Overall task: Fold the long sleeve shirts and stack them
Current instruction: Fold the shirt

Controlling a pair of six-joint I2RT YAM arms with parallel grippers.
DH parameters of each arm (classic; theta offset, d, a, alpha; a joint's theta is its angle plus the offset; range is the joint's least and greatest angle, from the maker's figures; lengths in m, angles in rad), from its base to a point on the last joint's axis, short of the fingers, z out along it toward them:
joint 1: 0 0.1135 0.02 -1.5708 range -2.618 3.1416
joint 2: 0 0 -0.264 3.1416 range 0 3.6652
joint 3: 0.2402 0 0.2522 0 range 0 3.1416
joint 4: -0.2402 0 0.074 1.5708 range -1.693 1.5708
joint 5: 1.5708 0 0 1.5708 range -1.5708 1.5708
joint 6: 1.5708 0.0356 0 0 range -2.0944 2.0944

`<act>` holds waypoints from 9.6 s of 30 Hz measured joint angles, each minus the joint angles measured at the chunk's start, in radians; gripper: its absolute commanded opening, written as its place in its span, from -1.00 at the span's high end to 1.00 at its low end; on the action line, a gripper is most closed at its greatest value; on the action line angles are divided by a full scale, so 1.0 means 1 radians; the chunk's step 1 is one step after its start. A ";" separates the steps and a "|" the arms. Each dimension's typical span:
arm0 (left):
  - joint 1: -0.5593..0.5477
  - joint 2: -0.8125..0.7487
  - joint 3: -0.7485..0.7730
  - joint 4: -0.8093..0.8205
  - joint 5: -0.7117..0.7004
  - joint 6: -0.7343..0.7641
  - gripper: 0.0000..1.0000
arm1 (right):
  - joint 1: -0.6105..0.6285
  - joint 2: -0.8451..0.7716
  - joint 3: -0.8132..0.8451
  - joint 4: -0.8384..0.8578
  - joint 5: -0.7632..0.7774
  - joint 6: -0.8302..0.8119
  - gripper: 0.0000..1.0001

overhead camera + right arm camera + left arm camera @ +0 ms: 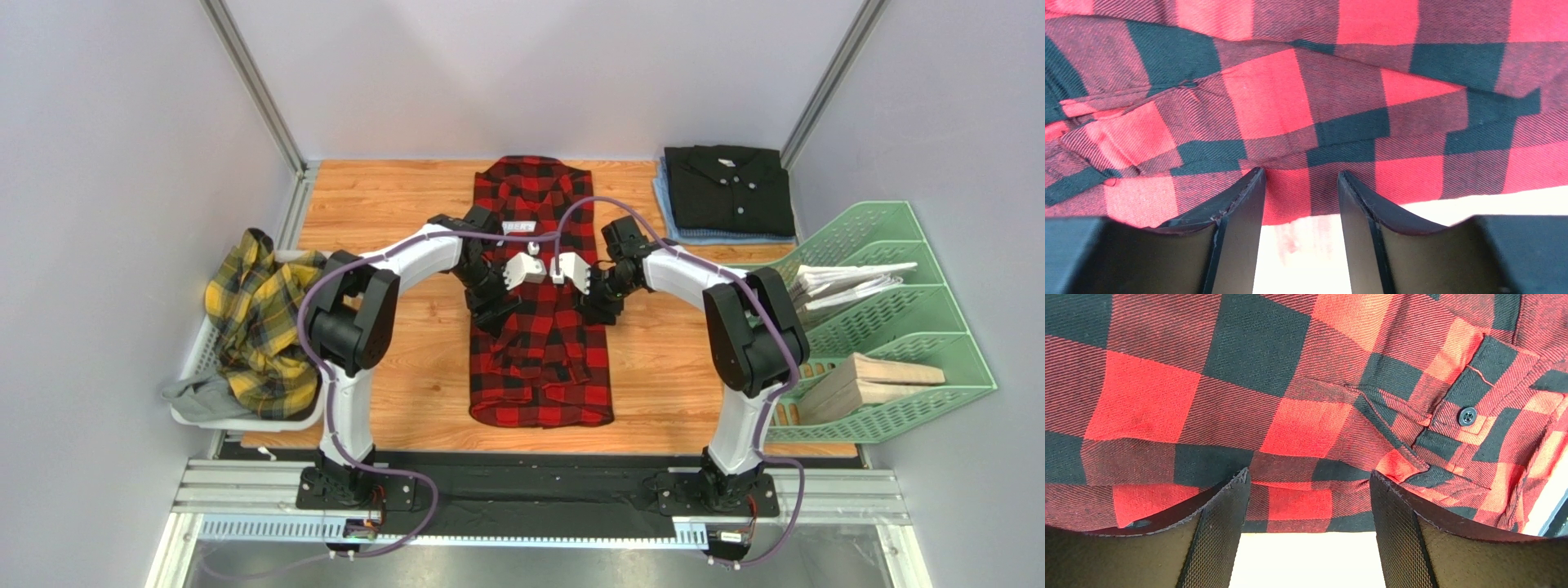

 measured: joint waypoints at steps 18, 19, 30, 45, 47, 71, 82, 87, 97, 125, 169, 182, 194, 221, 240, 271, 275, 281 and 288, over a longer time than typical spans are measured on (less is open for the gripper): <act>-0.175 -0.938 -0.791 0.257 0.047 0.288 -0.98 | 0.138 -0.702 -0.491 0.005 -0.054 -0.098 -1.00; -0.201 -0.950 -0.834 0.280 0.035 0.295 -0.98 | 0.169 -0.719 -0.533 0.007 -0.050 -0.103 -1.00; -0.349 -0.856 -0.974 0.509 -0.142 0.328 -0.98 | 0.323 -0.700 -0.710 0.190 0.061 -0.120 -1.00; -0.353 -0.708 -0.932 0.686 -0.220 0.268 0.87 | 0.343 -0.554 -0.690 0.402 0.111 -0.146 0.62; -0.340 -0.708 -0.926 0.667 -0.216 0.264 0.98 | 0.343 -0.551 -0.682 0.391 0.122 -0.136 0.89; -0.363 -0.980 -0.856 0.320 -0.055 0.148 1.00 | 0.428 -0.858 -0.636 0.061 0.133 0.129 1.00; -0.150 -0.697 -0.432 0.191 0.026 0.176 1.00 | 0.190 -0.566 -0.242 -0.085 0.058 0.052 1.00; -0.023 -0.406 -0.188 0.167 0.042 0.216 1.00 | 0.077 -0.243 0.090 -0.146 0.008 -0.010 1.00; 0.057 0.015 0.128 0.103 0.024 0.255 1.00 | -0.013 0.157 0.359 -0.202 -0.012 -0.054 1.00; 0.266 -0.063 0.119 0.200 0.180 -0.423 -0.28 | -0.186 0.173 0.558 -0.272 -0.077 0.605 -0.14; 0.044 -0.054 -0.389 0.621 0.642 -1.123 -0.47 | -0.119 0.165 0.011 0.125 -0.623 1.267 -0.04; 0.192 -0.008 -0.341 0.433 0.660 -0.991 -0.49 | -0.134 0.209 -0.048 0.214 -0.680 1.362 -0.04; 0.118 -0.040 -0.328 0.456 0.587 -0.934 -0.42 | -0.115 0.208 -0.037 0.224 -0.658 1.346 0.04; 0.124 -0.679 -0.591 0.308 0.178 0.018 -0.11 | -0.044 -0.398 -0.202 -0.019 -0.240 0.486 0.10; -0.069 -0.541 -0.794 0.678 -0.146 0.407 0.06 | 0.233 -0.354 -0.470 0.317 0.174 0.108 0.35; -0.063 -0.753 -0.573 0.128 0.072 0.353 1.00 | 0.193 -0.662 -0.383 -0.060 0.070 0.247 1.00; -0.062 -0.840 -0.501 -0.081 0.155 0.347 1.00 | 0.200 -0.761 -0.301 -0.198 0.003 0.291 1.00; 0.037 -0.652 -0.259 -0.227 0.211 0.320 1.00 | 0.178 -0.612 -0.080 -0.297 -0.028 0.288 1.00; 0.163 -0.224 -0.054 -0.239 0.192 0.275 1.00 | 0.122 -0.125 0.238 -0.360 -0.069 0.285 1.00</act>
